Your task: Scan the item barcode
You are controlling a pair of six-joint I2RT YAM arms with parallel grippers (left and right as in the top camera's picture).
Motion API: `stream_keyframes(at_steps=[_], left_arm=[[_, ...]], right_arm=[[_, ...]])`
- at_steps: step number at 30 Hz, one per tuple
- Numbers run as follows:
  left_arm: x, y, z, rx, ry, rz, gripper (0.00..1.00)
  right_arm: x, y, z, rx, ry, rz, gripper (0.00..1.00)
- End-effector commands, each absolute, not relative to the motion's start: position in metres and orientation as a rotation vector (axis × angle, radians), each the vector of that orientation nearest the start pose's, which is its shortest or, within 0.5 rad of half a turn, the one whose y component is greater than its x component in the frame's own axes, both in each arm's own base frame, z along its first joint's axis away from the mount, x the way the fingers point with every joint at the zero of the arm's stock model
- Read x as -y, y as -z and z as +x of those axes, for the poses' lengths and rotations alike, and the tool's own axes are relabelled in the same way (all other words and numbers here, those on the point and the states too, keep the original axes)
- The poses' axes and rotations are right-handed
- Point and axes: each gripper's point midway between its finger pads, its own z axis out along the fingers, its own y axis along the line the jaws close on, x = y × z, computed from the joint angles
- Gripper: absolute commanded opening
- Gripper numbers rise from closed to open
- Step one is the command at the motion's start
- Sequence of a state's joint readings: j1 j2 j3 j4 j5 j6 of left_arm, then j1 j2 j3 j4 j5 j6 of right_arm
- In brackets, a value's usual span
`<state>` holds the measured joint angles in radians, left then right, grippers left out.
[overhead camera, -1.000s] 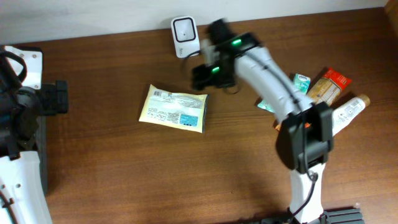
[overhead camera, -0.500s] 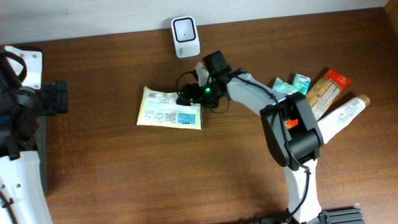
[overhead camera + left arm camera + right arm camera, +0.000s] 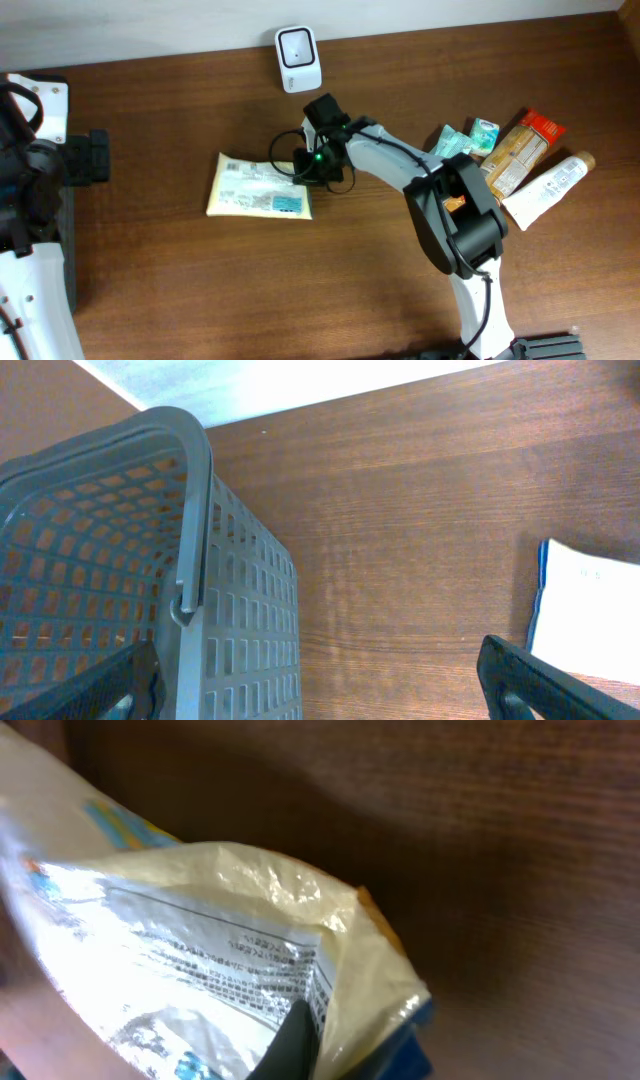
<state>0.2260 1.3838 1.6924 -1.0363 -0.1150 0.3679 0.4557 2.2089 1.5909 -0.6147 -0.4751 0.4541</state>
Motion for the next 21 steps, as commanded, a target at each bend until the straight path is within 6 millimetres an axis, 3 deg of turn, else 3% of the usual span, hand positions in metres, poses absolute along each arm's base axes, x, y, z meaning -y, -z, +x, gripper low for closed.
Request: stream_keyframes(at_steps=[1,5,8,11,12,14,15,18,21], left_arm=[[-0.102,-0.347,0.355,-2.315,-0.439,0.116,0.99],[-0.102,-0.347,0.355,-2.315,-0.439,0.116,0.99],[-0.102,-0.347,0.355,-2.315,-0.439,0.116,0.99],[-0.102,-0.347,0.355,-2.315,-0.439,0.116,0.99],[-0.102,-0.347,0.355,-2.315,-0.439,0.116,0.99],[-0.102,-0.347,0.355,-2.315,-0.439,0.116,0.99],[-0.102,-0.347,0.355,-2.315,-0.439,0.116,0.99],[-0.102,-0.347,0.355,-2.315,-0.439,0.116,0.99],[-0.102,-0.347,0.355,-2.315,-0.439,0.116,0.99]], right_arm=[[-0.295,-0.121,0.414,-2.712,-0.92,-0.474,0.04],[-0.297,-0.184,0.395,-2.619,-1.145,-0.683,0.04],[-0.29,-0.201,0.391,-2.591,-1.272,-0.68,0.04],[-0.276,-0.205,0.389,-2.571,-1.338,-0.698,0.04],[-0.268,-0.2,0.39,-2.593,-1.301,-0.688,0.04],[-0.238,-0.169,0.4,-2.74,-0.968,-0.654,0.04],[-0.233,-0.163,0.399,-2.776,-0.89,-0.659,0.04],[-0.248,-0.152,0.39,-2.796,-0.717,-0.753,0.04],[-0.257,-0.135,0.39,-2.827,-0.304,-0.71,0.04]])
